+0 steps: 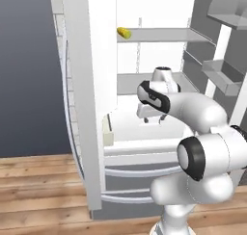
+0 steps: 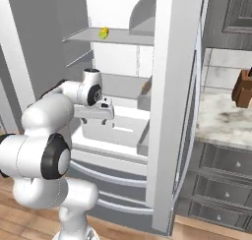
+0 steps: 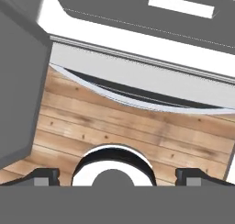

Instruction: Take the cheese, steak, and corn from the fridge and place them on the plate on the dining counter to create an appetizer plate.

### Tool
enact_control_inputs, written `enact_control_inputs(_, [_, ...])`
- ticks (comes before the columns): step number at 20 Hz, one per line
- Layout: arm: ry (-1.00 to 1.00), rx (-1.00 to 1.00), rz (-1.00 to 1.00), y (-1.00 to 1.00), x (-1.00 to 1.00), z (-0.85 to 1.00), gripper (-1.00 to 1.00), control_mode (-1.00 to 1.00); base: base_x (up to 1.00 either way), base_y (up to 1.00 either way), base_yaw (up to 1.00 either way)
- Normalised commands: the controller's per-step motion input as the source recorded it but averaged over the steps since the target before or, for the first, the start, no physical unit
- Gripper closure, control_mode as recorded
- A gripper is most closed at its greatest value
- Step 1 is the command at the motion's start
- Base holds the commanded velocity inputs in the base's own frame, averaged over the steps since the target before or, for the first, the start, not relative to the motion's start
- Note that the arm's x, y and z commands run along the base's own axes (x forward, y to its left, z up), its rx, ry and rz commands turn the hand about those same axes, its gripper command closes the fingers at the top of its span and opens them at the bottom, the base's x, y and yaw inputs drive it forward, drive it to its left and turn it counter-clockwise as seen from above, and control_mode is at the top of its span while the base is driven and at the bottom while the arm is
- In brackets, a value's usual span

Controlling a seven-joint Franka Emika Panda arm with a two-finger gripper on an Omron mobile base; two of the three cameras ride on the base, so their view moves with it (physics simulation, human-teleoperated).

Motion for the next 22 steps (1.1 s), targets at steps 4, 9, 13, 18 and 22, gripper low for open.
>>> enact_control_inputs(4, [0.0,0.0,0.0,0.0,0.0,0.0,-1.0,1.0,0.39,0.0,-0.2])
enact_control_inputs(9, [0.0,0.0,0.0,0.0,0.0,0.0,-1.0,1.0,0.45,-0.07,-0.24])
enact_control_inputs(13, [0.0,0.0,0.0,0.0,0.0,0.0,-1.0,1.0,0.8,0.03,-0.16])
enact_control_inputs(18, [0.0,0.0,0.0,0.0,0.0,0.0,-1.0,1.0,0.86,0.0,-0.05])
enact_control_inputs(22, [0.0,0.0,0.0,0.0,0.0,0.0,-1.0,1.0,0.62,0.05,-0.07])
